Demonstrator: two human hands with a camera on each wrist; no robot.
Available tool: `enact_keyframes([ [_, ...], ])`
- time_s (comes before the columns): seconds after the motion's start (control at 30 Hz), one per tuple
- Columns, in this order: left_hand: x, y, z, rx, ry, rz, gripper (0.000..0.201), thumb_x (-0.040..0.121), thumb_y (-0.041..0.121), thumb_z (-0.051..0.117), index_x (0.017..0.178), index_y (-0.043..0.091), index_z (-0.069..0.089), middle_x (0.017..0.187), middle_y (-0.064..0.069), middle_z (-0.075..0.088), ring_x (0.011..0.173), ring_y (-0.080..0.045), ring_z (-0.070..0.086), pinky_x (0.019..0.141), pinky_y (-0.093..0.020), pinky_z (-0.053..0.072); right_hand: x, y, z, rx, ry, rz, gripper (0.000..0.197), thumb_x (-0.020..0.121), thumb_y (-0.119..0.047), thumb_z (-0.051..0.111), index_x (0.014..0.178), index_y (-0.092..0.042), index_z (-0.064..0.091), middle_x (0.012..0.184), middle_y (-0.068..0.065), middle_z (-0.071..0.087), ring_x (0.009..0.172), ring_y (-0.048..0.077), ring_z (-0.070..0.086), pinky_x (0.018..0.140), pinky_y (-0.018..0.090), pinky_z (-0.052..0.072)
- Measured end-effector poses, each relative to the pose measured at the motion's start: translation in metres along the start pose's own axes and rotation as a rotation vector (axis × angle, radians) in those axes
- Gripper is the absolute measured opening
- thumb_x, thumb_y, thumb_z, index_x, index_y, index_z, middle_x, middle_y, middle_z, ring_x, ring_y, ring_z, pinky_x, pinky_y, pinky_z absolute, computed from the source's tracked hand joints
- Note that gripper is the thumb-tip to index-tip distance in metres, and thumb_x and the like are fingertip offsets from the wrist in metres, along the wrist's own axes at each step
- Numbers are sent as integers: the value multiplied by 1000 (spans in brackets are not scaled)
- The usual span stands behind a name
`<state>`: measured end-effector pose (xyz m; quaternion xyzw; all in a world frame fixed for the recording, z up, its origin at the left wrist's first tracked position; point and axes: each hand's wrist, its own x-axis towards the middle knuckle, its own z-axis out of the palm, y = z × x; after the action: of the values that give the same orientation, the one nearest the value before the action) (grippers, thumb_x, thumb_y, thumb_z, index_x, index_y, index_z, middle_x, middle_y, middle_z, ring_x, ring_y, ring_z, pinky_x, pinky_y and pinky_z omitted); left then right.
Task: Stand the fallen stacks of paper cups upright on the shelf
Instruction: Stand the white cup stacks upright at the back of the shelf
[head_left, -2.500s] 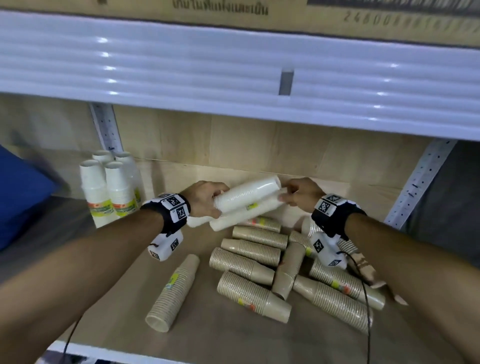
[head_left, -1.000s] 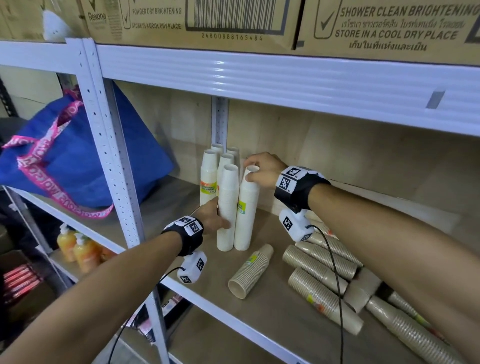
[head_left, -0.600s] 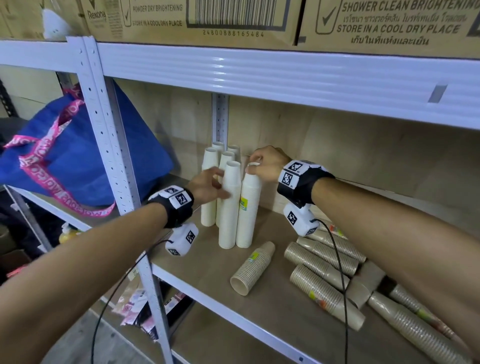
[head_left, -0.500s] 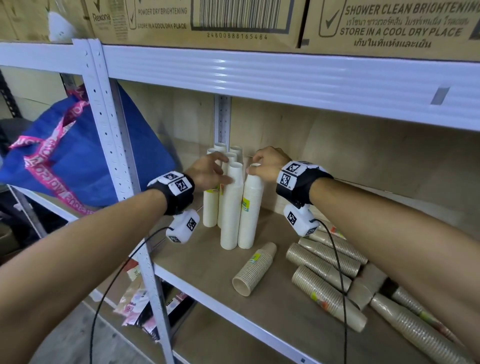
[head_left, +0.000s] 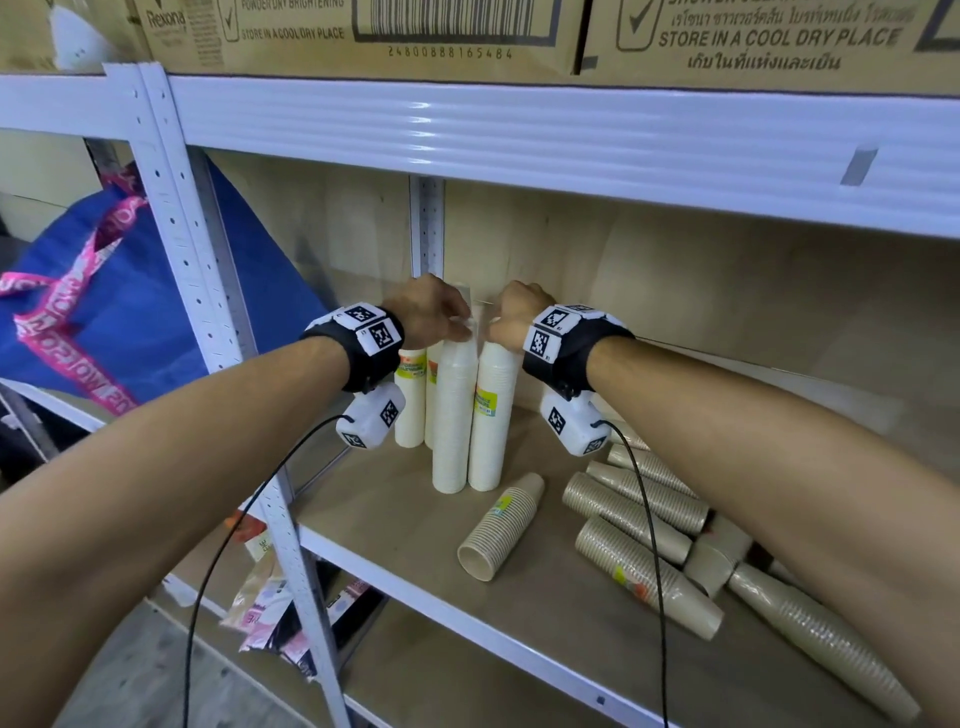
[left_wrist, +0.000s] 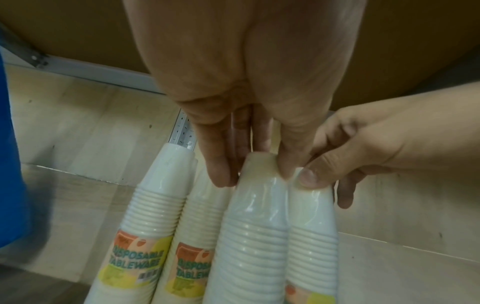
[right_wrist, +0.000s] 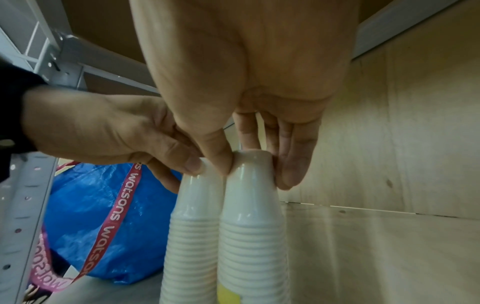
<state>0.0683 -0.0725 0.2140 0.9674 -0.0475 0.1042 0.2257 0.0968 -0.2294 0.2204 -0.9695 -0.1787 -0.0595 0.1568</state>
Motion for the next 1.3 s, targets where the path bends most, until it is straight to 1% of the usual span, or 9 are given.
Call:
enact_keyframes([
  [0.1,-1,0,0,7,25,-22,29,80,34,77,106,22,71,101,0,67,88,-15,60,71,-25,43,2,1,-1,23,-57,-4,12,80,-17,63,86,-7,59,86,7,61,77,24,59,54,22,37],
  [0.3,-2,5,-1,3,-47,-6,41,86,29,71,125,25,63,114,5,61,97,-11,53,80,-24,40,1,3,-2,67,-49,10,23,79,-19,65,99,-8,67,95,7,65,80,23,61,62,23,43],
  [0.47,1,6,-2,29,-29,-22,37,85,26,73,120,17,68,119,-3,66,90,-13,57,75,-25,45,1,0,0,41,-57,13,14,82,-16,64,92,-8,59,95,8,64,81,24,61,60,24,41],
  [0.63,2,7,0,22,-2,-104,41,78,38,78,112,18,69,112,-5,65,87,-23,65,76,-35,57,0,-3,-4,40,-83,-7,24,83,-15,62,106,-6,64,102,9,65,86,24,60,69,25,45],
  [0.8,1,12,0,68,-49,-36,46,86,33,69,130,21,60,125,0,62,107,-20,59,88,-31,48,-3,-3,-4,53,-84,-21,27,83,-13,60,109,-8,64,104,9,65,90,26,62,75,29,50],
  [0.9,0,12,0,39,-92,-20,42,88,23,65,130,18,62,126,-2,62,98,-19,61,84,-32,53,-4,-3,-4,56,-82,-30,31,85,-10,57,115,-6,65,113,12,66,102,28,64,86,32,52],
  [1.0,0,12,-1,54,-68,-25,39,87,28,69,123,15,66,121,-5,65,101,-22,62,87,-38,55,-5,-5,-5,54,-80,-28,31,89,-9,56,118,-5,65,117,12,65,100,25,62,80,27,48],
  [1.13,1,10,0,79,-69,-12,43,86,34,68,127,21,64,126,-3,63,110,-20,57,88,-31,46,-6,-4,-6,55,-81,-25,32,89,-9,57,121,-6,64,118,11,64,101,25,62,77,26,45],
  [1.3,1,9,0,61,-88,-2,40,88,21,65,128,22,63,131,0,60,116,-19,55,88,-26,42,-6,-5,-6,54,-84,-25,32,91,-8,56,121,-6,64,119,11,65,107,26,63,79,25,46],
])
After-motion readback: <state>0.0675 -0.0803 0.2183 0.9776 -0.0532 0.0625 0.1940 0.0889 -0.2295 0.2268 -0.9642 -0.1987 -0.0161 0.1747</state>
